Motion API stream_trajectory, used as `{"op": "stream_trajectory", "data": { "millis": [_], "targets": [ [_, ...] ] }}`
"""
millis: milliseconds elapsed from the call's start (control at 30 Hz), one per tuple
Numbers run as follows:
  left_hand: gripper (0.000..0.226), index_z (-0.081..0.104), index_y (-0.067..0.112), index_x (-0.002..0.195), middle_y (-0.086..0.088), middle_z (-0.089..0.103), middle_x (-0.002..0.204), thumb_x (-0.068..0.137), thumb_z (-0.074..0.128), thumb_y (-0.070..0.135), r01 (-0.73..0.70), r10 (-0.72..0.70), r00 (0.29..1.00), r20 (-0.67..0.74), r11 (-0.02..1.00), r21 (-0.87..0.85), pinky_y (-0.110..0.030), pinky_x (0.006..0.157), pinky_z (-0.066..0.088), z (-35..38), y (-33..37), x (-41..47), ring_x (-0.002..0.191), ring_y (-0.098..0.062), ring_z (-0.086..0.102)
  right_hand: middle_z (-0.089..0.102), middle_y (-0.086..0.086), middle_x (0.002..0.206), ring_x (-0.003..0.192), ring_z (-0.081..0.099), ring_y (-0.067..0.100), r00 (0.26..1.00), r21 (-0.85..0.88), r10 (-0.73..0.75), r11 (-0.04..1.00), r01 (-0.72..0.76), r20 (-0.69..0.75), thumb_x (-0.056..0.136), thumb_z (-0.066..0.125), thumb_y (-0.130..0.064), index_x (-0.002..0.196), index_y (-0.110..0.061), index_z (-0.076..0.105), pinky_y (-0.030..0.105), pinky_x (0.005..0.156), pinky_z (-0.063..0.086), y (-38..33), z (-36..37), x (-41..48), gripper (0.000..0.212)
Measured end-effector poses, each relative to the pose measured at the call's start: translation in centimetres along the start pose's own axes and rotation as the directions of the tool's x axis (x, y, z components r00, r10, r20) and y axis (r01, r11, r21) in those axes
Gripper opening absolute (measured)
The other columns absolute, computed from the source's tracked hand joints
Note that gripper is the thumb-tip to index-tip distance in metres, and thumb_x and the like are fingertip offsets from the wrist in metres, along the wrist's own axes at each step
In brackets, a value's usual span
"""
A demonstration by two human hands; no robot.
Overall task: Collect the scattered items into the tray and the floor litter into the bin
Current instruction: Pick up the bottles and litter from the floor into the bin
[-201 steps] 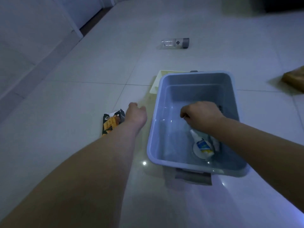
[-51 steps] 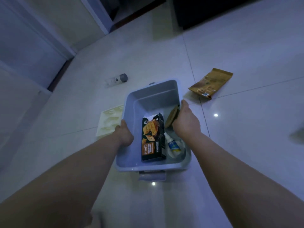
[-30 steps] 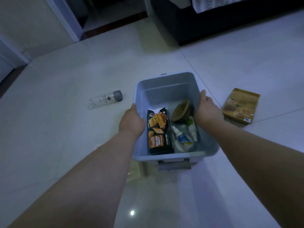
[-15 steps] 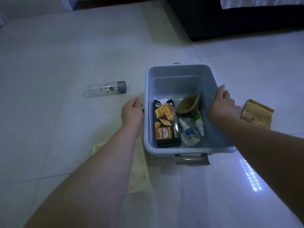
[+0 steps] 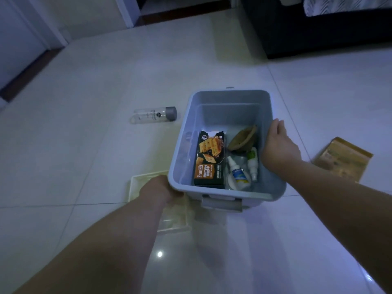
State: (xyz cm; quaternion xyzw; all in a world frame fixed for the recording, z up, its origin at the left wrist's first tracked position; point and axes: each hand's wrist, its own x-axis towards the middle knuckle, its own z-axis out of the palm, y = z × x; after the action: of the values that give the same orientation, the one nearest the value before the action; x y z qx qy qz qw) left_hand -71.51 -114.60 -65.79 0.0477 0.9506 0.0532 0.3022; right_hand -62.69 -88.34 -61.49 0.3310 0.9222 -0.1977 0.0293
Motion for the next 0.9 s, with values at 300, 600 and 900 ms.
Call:
{"op": "stream_trajectory", "data": {
  "millis": [300, 600, 900],
  "targets": [
    [0.044, 0.041, 0.033, 0.133, 0.002, 0.051, 0.125, 0.094, 0.058, 0.024, -0.152, 0.177, 0.963, 0.204, 0.98, -0.132, -0.013, 0.075, 0.041, -0.9, 3.0, -4.1, 0.109, -0.014, 0.048, -0.016, 0.012, 0.159, 0.128, 0.042, 0.038, 0.998, -0.042, -0.03, 0.999, 0.032, 0.053, 0.092, 0.048, -0.009, 0.15, -0.004, -0.012, 0.046, 0.097, 0.041, 0.6, 0.0, 0.0, 0.084],
    [0.037, 0.062, 0.018, 0.104, -0.002, 0.063, 0.099, 0.069, 0.06, 0.029, 0.003, -0.028, 0.995, 0.093, 0.964, 0.264, -0.028, 0.082, 0.053, -0.2, -0.6, -2.1, 0.1, -0.021, 0.065, -0.017, 0.015, 0.158, 0.148, -0.011, 0.029, 0.989, -0.268, -0.141, 0.952, 0.149, 0.049, 0.09, 0.05, -0.015, 0.15, -0.002, -0.009, 0.049, 0.121, 0.005, -2.1, -0.3, -1.2, 0.086],
    [0.033, 0.06, 0.012, 0.119, -0.006, 0.06, 0.125, 0.088, 0.049, 0.019, 0.014, -0.017, 1.0, 0.002, 0.87, 0.493, -0.036, 0.091, 0.049, 0.4, -2.3, -1.7, 0.116, -0.025, 0.059, -0.016, 0.012, 0.159, 0.147, -0.015, 0.026, 0.973, -0.28, -0.204, 0.933, 0.228, 0.112, 0.09, 0.05, -0.015, 0.151, -0.003, -0.005, 0.045, 0.12, 0.0, -3.6, -0.2, -2.1, 0.083]
  ]
}}
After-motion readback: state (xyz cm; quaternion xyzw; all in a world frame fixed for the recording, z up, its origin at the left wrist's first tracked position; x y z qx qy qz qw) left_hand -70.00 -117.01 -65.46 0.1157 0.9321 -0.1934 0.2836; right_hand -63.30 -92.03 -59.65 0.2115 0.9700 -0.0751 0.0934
